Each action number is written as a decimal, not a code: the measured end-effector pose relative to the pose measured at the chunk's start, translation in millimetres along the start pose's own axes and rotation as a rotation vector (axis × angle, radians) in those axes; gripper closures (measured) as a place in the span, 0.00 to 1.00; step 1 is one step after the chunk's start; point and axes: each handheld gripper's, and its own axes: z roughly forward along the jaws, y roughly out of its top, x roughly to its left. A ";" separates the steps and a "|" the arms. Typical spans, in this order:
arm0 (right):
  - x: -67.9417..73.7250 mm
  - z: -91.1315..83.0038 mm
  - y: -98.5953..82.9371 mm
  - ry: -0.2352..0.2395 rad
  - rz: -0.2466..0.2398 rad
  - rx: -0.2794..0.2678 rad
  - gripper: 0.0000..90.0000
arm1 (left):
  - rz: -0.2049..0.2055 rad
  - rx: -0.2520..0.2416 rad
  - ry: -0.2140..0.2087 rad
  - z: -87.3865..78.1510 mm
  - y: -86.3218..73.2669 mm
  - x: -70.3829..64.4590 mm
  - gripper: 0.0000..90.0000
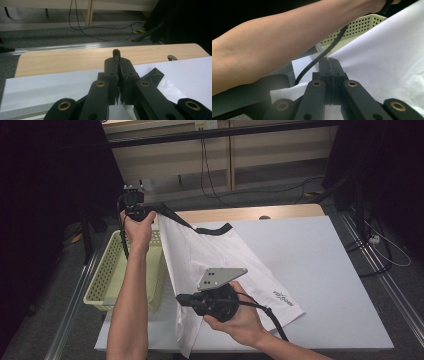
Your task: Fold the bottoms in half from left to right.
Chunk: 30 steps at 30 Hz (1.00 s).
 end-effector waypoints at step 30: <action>-56.9 -79.2 -51.4 -0.169 0.127 -0.018 1.00 | 0.047 0.064 -0.064 62.8 -21.1 -48.5 0.95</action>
